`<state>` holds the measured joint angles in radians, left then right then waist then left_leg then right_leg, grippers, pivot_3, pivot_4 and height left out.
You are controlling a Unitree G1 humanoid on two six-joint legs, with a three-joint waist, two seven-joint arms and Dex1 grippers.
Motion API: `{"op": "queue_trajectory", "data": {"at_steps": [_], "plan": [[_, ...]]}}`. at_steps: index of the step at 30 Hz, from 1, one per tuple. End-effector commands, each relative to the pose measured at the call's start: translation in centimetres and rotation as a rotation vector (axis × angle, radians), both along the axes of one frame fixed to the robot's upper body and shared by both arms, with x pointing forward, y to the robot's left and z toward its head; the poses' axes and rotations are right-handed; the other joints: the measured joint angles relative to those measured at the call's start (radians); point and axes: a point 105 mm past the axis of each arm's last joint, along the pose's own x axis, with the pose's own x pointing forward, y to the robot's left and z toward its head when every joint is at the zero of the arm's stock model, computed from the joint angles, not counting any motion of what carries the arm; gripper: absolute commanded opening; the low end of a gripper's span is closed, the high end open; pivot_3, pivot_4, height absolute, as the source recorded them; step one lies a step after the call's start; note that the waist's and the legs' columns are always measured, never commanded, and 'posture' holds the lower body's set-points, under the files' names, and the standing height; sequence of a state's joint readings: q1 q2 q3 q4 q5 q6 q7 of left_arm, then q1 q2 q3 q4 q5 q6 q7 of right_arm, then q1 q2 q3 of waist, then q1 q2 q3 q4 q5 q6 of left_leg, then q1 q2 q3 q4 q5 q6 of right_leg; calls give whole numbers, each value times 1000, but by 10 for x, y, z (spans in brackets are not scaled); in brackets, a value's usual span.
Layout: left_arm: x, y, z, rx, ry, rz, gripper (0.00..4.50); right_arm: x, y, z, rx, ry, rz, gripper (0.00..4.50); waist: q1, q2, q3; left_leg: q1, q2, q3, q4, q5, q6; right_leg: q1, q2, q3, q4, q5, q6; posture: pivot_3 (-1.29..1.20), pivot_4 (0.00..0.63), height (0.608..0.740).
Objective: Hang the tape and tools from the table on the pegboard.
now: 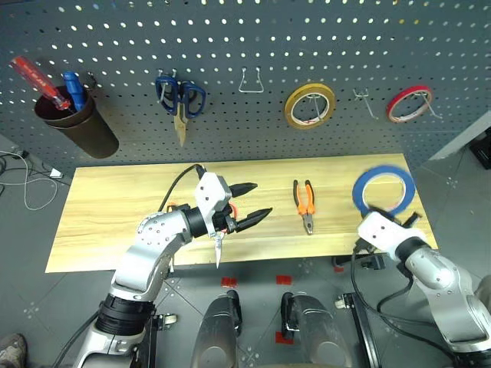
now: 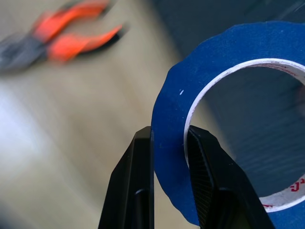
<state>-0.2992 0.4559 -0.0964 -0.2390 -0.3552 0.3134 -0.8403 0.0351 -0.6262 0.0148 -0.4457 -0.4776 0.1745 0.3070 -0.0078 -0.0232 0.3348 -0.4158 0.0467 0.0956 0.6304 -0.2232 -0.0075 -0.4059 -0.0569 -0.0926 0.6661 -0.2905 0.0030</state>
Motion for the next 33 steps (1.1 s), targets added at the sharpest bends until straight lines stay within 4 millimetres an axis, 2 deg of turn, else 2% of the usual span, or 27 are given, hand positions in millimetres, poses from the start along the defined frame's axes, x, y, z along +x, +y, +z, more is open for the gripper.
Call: {"op": "queue_trajectory", "data": {"at_steps": [1,4,10,12,16,19,20,23,26,29,31,33], "plan": [[0,0,13,-7,-47,-6,3413,7,17,33,-6,-158,72,666,3,0,0,0,0,0,1,0,0,0,0,0,0,0,0,-46,337,740],[4,1,18,-7,-66,13,3413,35,17,47,38,-181,95,666,3,-1,0,-1,0,0,2,0,0,0,0,0,1,0,0,-41,333,740],[6,1,20,-2,-78,26,3413,81,6,54,107,-158,111,666,5,-1,0,-2,0,0,2,1,0,0,0,-1,0,3,-6,-24,328,740],[6,1,20,3,-81,33,3413,89,5,58,167,-149,115,666,5,-1,0,-2,-1,0,0,1,0,0,0,-1,-1,3,-6,-24,328,740],[5,13,8,63,-73,62,3413,83,10,47,322,-71,116,2005,7,-1,0,-2,0,-1,-2,1,0,0,0,-3,-2,2,-7,-14,328,740],[3,31,-8,165,-64,74,3413,66,20,15,451,79,75,3039,7,-1,0,-3,0,-2,-2,0,0,0,0,-4,-2,2,-8,-13,331,740],[1,39,-16,211,-51,75,3413,59,25,5,541,138,48,3394,7,-1,0,-2,0,-2,-2,0,0,0,0,-4,-2,2,-8,-13,331,740],[-3,67,-37,325,7,97,3413,42,53,-21,766,305,-15,4337,0,-1,0,-2,1,-1,-1,0,0,0,0,-2,0,2,-8,-23,334,740],[-5,85,-46,374,31,111,3413,41,73,-31,891,399,-97,4461,-5,-1,0,0,1,-1,0,1,-1,-2,0,-1,5,2,-8,-23,334,740],[-6,97,-51,423,42,104,3413,51,87,-45,901,503,-238,4461,-1,-1,0,-1,0,-1,2,1,-2,-5,-2,0,11,2,-7,-23,333,740],[-7,100,-52,442,43,91,3413,58,91,-57,843,569,-320,4461,-1,-1,0,-1,1,-1,2,2,-4,-6,-2,0,13,2,-7,-18,332,740],[-7,99,-50,438,40,79,3413,67,89,-62,873,601,-368,4461,5,-1,0,-1,1,-1,2,3,-5,-7,-2,-1,14,2,-8,-9,331,740]]}}
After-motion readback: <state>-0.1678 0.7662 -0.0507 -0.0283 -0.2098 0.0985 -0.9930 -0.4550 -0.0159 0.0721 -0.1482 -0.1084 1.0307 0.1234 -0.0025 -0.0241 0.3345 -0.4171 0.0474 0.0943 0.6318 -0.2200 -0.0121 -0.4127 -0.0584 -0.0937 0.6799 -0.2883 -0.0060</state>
